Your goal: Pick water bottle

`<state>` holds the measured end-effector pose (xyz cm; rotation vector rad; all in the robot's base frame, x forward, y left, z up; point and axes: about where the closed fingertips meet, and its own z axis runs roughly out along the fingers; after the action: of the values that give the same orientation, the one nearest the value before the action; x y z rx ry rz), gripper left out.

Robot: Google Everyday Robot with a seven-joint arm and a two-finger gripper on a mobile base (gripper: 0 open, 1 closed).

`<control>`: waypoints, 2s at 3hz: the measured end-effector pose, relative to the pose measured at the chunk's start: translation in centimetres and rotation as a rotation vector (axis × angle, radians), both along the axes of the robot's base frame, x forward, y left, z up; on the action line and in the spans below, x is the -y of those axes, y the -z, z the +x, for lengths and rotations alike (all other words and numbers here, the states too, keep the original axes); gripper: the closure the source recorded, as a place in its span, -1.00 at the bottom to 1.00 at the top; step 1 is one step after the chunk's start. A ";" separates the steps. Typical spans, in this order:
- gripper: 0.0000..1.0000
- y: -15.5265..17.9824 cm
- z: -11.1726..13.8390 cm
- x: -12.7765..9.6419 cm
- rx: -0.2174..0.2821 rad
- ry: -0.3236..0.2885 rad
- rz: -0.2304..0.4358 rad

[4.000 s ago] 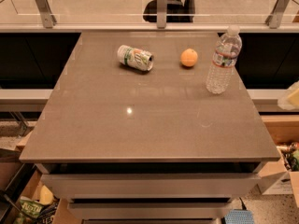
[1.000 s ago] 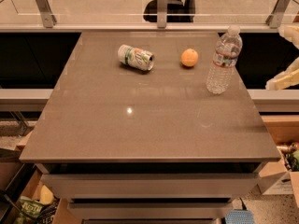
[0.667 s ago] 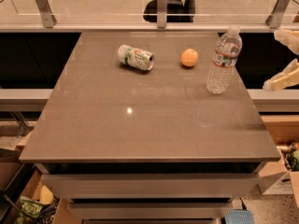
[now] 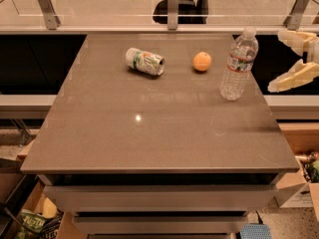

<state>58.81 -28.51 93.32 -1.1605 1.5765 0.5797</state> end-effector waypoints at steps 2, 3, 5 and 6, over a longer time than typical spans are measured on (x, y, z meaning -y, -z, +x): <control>-1.00 0.3 1.2 -2.7 -0.001 -0.040 0.062; -1.00 1.4 1.5 -3.4 -0.018 -0.067 0.086; -1.00 2.9 1.9 -4.9 -0.031 -0.129 0.159; -1.00 3.6 1.9 -6.4 -0.043 -0.167 0.200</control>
Offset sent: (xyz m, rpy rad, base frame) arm 0.0123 0.0340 -0.0065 0.0853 0.0060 0.0408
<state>60.74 -22.12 89.70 -1.1395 1.4293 0.8571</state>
